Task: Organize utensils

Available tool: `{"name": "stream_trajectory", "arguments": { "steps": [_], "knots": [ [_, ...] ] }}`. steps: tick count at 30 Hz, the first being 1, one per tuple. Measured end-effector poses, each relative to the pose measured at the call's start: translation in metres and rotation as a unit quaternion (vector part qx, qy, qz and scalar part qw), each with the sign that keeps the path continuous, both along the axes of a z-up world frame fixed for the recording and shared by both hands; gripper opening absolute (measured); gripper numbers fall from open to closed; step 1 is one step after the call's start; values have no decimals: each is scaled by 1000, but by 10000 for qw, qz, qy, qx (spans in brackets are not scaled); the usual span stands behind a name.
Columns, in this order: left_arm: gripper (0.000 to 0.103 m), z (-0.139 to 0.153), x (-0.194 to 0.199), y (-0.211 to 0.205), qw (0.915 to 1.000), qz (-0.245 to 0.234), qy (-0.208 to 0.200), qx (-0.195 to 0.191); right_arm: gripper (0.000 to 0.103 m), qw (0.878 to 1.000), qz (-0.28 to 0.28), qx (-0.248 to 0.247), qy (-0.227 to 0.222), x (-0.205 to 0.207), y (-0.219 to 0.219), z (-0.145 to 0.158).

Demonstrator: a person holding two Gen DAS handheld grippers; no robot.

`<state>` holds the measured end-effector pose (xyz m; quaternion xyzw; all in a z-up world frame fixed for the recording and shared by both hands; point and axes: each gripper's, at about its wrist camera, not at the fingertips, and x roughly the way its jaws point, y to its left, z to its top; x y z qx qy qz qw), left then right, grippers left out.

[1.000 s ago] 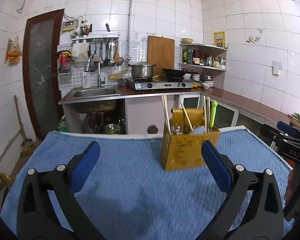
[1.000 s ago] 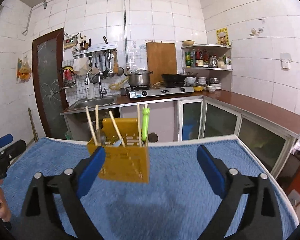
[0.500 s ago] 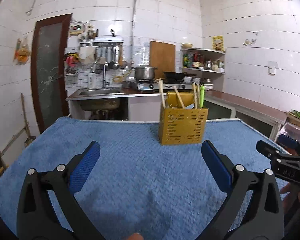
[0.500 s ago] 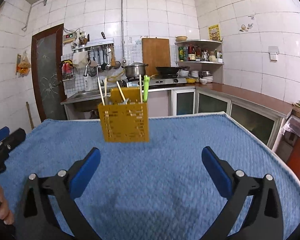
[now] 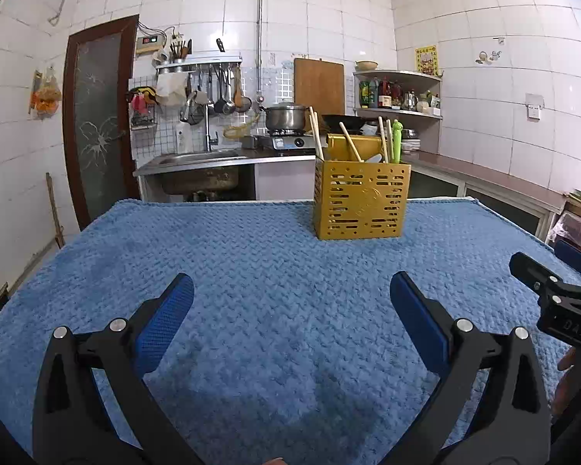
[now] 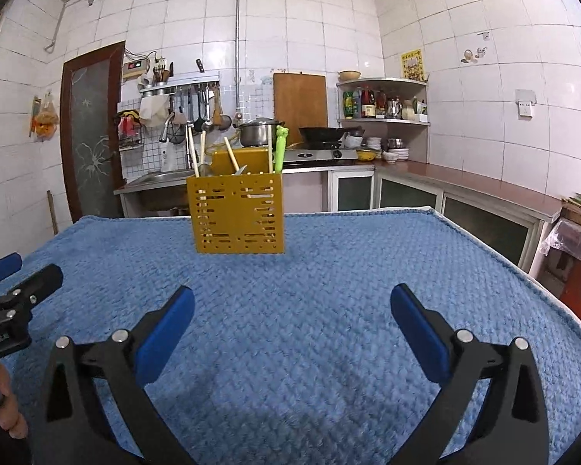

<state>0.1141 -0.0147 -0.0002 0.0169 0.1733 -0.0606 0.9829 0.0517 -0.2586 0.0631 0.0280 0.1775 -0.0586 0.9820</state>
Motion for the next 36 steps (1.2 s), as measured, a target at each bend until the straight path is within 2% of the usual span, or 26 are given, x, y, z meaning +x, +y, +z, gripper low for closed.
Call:
{"name": "stream_trajectory", "arguments": {
  "steps": [5,23,36],
  "knots": [
    [98,-4,-2,-3,9999,26,-88,126,99,10000,17,-72,-54,-3,4,-1],
    [98,-6,-4,-8,9997,-48,-100,220,99,9998,54,-188,-101,-7,13,-2],
    [98,-7,-4,-4,9997,161,-127,140,99,9998,46,-166,-98,-7,12,-2]
  ]
}}
